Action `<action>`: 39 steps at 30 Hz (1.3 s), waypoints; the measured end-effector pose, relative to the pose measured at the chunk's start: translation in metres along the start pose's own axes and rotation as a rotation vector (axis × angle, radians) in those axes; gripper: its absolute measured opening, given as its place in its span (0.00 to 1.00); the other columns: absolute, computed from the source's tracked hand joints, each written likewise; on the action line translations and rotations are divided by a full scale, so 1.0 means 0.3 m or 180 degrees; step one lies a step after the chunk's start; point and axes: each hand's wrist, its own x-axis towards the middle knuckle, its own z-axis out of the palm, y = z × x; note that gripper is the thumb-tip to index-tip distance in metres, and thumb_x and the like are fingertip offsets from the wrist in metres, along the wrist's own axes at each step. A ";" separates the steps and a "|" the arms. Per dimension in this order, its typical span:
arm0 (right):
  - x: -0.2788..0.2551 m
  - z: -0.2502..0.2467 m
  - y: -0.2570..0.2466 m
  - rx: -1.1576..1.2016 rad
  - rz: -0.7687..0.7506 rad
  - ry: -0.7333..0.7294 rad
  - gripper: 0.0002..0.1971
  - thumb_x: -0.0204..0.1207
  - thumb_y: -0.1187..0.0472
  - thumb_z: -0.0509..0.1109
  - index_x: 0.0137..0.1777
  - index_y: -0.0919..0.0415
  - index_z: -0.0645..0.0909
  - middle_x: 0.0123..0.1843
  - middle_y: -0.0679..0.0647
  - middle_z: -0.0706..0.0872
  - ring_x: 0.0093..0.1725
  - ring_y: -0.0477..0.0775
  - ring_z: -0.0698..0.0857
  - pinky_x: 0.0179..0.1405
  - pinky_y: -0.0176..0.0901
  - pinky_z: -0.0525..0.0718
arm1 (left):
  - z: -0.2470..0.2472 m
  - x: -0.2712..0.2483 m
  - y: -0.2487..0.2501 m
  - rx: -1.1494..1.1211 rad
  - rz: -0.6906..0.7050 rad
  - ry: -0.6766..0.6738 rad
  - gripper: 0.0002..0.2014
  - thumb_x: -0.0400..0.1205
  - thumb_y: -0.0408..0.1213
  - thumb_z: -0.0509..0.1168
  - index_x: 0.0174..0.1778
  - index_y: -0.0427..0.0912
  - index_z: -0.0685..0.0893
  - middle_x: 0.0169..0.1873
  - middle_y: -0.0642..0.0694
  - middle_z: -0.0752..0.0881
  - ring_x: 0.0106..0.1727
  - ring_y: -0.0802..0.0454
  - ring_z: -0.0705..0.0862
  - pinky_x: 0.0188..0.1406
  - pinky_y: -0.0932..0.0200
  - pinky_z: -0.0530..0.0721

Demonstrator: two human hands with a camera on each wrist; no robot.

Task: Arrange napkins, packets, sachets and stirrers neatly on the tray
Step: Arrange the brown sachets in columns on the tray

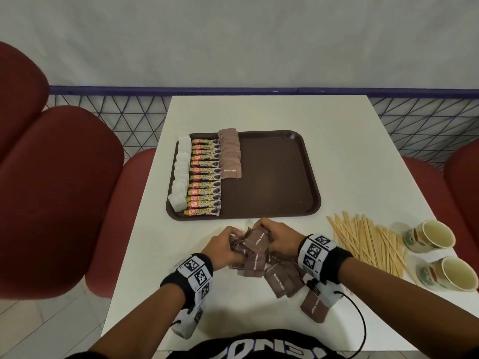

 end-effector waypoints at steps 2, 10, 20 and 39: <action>0.008 -0.009 0.002 0.0275 -0.0118 0.0122 0.22 0.66 0.70 0.75 0.59 0.61 0.76 0.53 0.57 0.86 0.53 0.54 0.84 0.59 0.52 0.81 | -0.005 0.003 -0.001 -0.0371 -0.0078 0.0014 0.26 0.59 0.35 0.76 0.50 0.53 0.73 0.47 0.45 0.85 0.43 0.52 0.84 0.46 0.58 0.83; 0.024 -0.001 -0.015 0.1199 -0.0278 0.0339 0.20 0.70 0.75 0.72 0.61 0.64 0.76 0.57 0.59 0.83 0.56 0.52 0.81 0.60 0.43 0.80 | -0.022 0.011 0.002 -0.1373 -0.0087 0.0012 0.26 0.69 0.23 0.75 0.60 0.44 0.77 0.54 0.43 0.86 0.54 0.48 0.84 0.60 0.52 0.82; -0.001 -0.053 0.032 0.1023 -0.0045 0.0177 0.23 0.70 0.78 0.68 0.65 0.63 0.75 0.57 0.56 0.82 0.59 0.53 0.80 0.58 0.35 0.81 | -0.094 -0.035 -0.035 -0.1447 -0.0284 -0.0086 0.19 0.71 0.22 0.73 0.54 0.45 0.83 0.47 0.45 0.88 0.49 0.49 0.87 0.45 0.57 0.86; 0.028 0.035 -0.119 0.1686 -0.0443 0.0200 0.20 0.79 0.72 0.63 0.71 0.63 0.71 0.60 0.55 0.82 0.54 0.45 0.84 0.51 0.32 0.84 | -0.124 -0.043 0.014 -0.2715 -0.0369 0.0017 0.22 0.72 0.28 0.73 0.62 0.42 0.80 0.48 0.43 0.89 0.45 0.48 0.88 0.40 0.57 0.87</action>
